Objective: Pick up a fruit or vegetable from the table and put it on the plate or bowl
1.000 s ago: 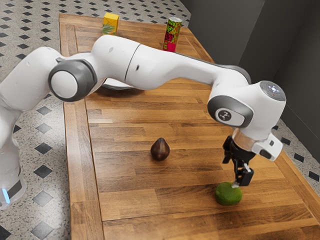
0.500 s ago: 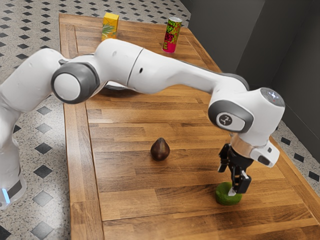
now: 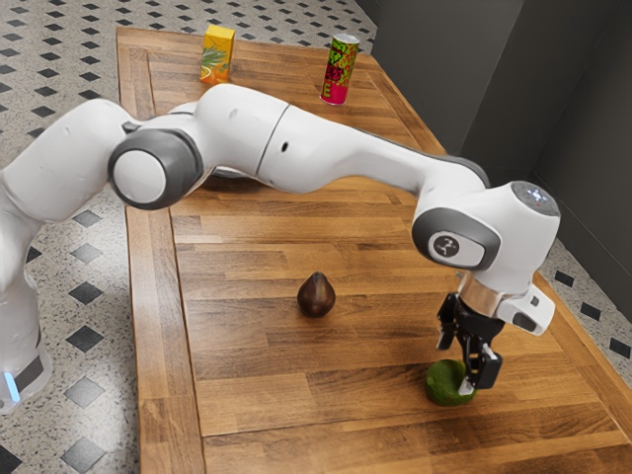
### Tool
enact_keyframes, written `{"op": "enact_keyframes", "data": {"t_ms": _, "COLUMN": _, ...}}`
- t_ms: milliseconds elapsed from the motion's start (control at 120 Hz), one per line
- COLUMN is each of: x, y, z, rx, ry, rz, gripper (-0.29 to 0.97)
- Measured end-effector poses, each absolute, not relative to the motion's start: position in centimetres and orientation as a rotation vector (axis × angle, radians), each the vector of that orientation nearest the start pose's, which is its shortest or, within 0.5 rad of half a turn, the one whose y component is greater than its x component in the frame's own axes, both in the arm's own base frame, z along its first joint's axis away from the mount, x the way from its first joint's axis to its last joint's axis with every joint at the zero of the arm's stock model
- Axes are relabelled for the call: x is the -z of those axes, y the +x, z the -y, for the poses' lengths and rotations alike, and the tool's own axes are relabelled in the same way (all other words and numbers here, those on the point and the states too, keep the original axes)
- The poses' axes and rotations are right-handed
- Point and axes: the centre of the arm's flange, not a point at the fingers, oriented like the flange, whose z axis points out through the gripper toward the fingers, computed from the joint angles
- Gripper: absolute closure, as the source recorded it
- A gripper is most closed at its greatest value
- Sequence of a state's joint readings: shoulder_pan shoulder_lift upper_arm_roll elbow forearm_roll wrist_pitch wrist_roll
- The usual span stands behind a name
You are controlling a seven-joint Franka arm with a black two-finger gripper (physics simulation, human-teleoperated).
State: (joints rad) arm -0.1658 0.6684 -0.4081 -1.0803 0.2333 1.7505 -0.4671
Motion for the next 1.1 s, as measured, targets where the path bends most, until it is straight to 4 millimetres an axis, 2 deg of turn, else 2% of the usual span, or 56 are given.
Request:
{"op": "enact_keyframes", "data": {"t_ms": 700, "x": -43.4, "y": 68.3, "z": 30.0, "rx": 0.025, "ry": -3.193, "rz": -0.078, "gripper": 0.0}}
{"op": "enact_keyframes", "data": {"t_ms": 967, "x": -43.4, "y": 68.4, "z": 29.7, "rx": 0.028, "ry": -3.19, "rz": -0.064, "gripper": 0.25}}
{"op": "enact_keyframes", "data": {"t_ms": 1100, "x": -43.5, "y": 68.5, "z": 29.6, "rx": 0.034, "ry": -3.184, "rz": -0.061, "gripper": 0.33}}
